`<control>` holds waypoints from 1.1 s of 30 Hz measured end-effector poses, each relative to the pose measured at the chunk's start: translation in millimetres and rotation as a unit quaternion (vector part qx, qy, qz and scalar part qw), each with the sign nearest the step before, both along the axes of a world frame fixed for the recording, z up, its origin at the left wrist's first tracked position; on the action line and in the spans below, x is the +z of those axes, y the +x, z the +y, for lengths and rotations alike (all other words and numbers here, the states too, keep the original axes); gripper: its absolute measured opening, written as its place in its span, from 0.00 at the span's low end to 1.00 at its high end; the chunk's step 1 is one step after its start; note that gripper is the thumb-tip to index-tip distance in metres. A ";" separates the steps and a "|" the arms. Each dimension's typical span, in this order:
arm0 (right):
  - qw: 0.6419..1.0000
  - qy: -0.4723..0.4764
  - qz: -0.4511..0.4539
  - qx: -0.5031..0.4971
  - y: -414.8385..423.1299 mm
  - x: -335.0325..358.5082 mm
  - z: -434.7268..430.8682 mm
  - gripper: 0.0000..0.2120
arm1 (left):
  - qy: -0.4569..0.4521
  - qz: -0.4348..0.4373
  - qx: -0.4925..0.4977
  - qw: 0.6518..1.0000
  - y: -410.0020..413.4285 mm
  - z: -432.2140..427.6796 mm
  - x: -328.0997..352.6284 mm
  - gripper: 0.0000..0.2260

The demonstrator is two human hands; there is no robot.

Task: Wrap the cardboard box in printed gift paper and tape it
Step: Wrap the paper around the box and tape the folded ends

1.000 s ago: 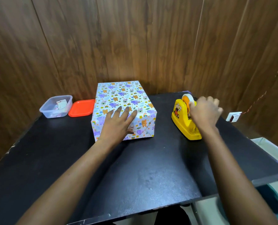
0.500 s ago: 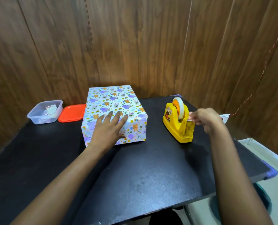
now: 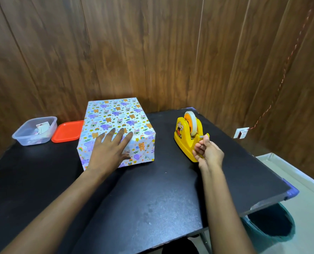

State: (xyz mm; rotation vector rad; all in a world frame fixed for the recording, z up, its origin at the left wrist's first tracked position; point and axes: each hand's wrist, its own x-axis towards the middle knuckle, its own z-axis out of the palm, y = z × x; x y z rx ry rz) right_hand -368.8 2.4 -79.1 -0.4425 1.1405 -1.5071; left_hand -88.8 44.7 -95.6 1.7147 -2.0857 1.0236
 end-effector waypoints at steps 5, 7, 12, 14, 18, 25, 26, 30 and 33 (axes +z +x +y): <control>0.994 0.033 -0.097 -0.026 9.3 -22.1 9.4 0.14 | -0.003 -0.001 -0.001 1.000 -0.1 -0.4 -1.7 0.41; 0.996 -0.007 -0.092 0.006 9.7 -28.1 15.2 0.14 | -0.006 0.001 -0.001 1.000 0.3 -0.2 -1.1 0.41; 0.948 -0.119 0.139 0.261 33.2 -9.9 26.8 0.10 | 0.004 0.003 0.005 1.000 0.0 1.2 0.0 0.41; 0.891 -0.145 0.241 0.357 53.5 -9.5 29.8 0.12 | 0.005 0.001 0.011 1.000 -0.7 0.8 0.0 0.41; 0.810 -0.187 0.408 0.379 87.0 -18.2 22.2 0.14 | 0.006 -0.003 0.017 1.000 -2.4 1.0 0.2 0.42; 0.748 -0.190 0.580 0.260 114.6 -24.7 17.9 0.13 | -0.006 -0.015 0.016 1.000 -0.5 -0.1 -0.7 0.41; 0.739 -0.182 0.604 0.238 118.6 -23.2 20.2 0.13 | -0.008 -0.016 0.015 1.000 0.2 -0.4 -1.0 0.41; 0.730 -0.129 0.645 0.187 128.1 -23.2 22.8 0.15 | -0.008 -0.016 0.013 1.000 1.4 -1.8 -1.5 0.40; 0.774 -0.062 0.601 0.188 121.6 -28.4 15.2 0.19 | -0.006 -0.018 0.014 1.000 1.3 -1.6 -0.9 0.40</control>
